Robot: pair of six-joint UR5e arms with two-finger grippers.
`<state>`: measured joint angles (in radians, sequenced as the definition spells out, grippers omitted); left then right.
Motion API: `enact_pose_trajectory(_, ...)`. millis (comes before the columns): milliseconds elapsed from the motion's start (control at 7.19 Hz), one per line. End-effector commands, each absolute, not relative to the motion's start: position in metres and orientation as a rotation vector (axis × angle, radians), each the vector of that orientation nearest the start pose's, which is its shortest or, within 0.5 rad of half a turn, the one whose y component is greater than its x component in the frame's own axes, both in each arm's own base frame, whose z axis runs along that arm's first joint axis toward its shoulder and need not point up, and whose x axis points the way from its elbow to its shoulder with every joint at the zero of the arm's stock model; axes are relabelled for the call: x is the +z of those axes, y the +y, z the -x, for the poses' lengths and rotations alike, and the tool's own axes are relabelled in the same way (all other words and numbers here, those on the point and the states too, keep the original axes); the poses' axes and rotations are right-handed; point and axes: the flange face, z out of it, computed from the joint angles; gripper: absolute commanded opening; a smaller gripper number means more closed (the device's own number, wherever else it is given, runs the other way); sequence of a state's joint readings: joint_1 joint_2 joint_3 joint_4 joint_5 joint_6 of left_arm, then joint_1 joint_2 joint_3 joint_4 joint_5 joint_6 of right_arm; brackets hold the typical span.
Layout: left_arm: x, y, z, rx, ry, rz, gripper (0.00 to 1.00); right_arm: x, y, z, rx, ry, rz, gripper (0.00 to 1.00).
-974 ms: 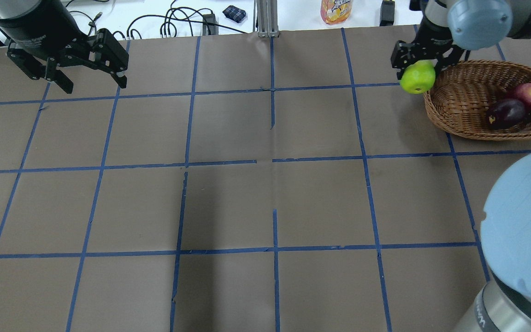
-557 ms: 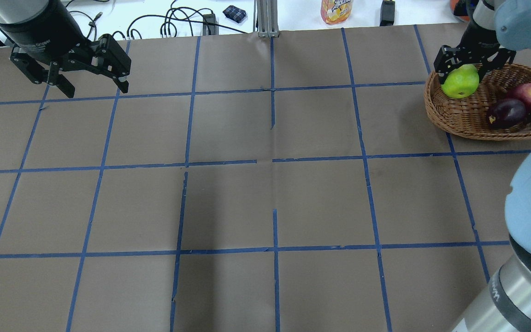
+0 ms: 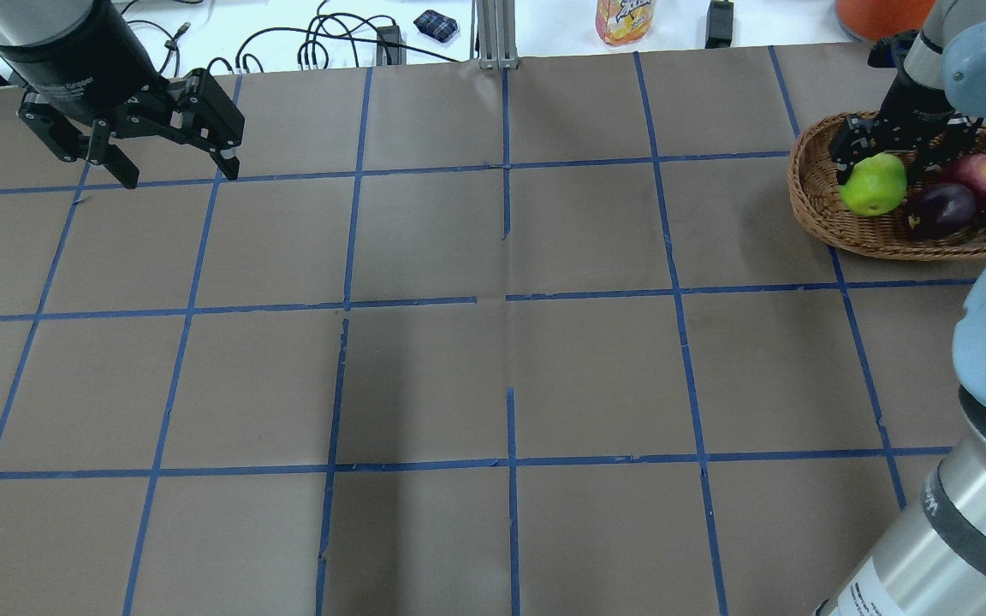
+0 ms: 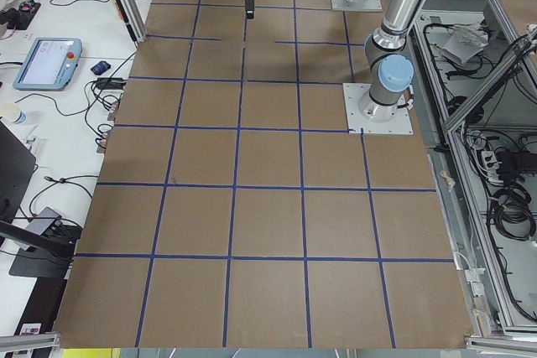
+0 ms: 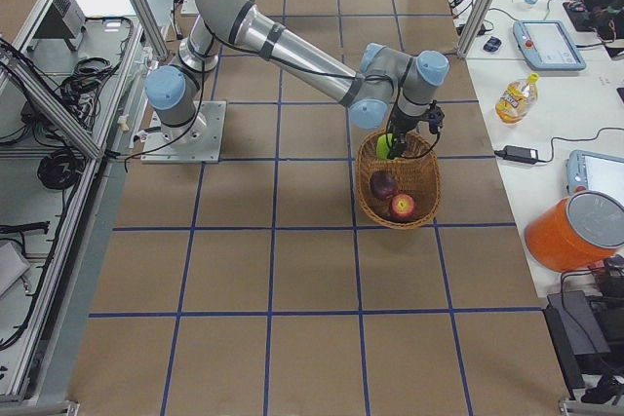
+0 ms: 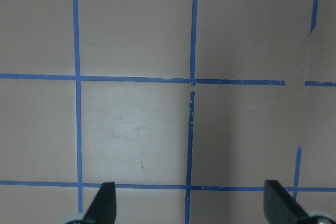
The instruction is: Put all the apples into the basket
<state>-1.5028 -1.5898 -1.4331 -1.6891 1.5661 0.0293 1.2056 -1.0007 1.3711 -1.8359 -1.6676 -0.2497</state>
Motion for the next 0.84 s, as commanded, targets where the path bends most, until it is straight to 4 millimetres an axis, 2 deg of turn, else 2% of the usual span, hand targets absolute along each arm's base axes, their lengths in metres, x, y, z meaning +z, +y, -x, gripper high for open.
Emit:
enact_pose_trajectory(0, 0.538, -0.501, 0.1, -0.01, 3.145, 0.06, 1.0, 0.303, -0.673, 0.124, 0.24, 3.182, -0.154, 1.0)
enact_pose_trajectory(139, 0.538, -0.5, 0.1, -0.012, 3.145, 0.058, 1.0, 0.349, -0.658, 0.111, 0.187, 3.195, -0.155, 1.0)
enact_pose_trajectory(278, 0.538, -0.499, 0.1, -0.01, 3.145, 0.058, 1.0, 0.385, -0.637, 0.093, 0.194, 3.189, -0.135, 1.0)
enact_pose_trajectory(418, 0.539, -0.499, 0.1, -0.012, 3.145, 0.058, 1.0, 0.42, -0.613, 0.048, 0.233, 3.162, -0.083, 1.0)
enact_pose_trajectory(696, 0.541, -0.499, 0.1, -0.02, 3.145, 0.058, 1.0, 0.478, -0.572, -0.027, 0.196, 3.108, -0.177, 1.0)
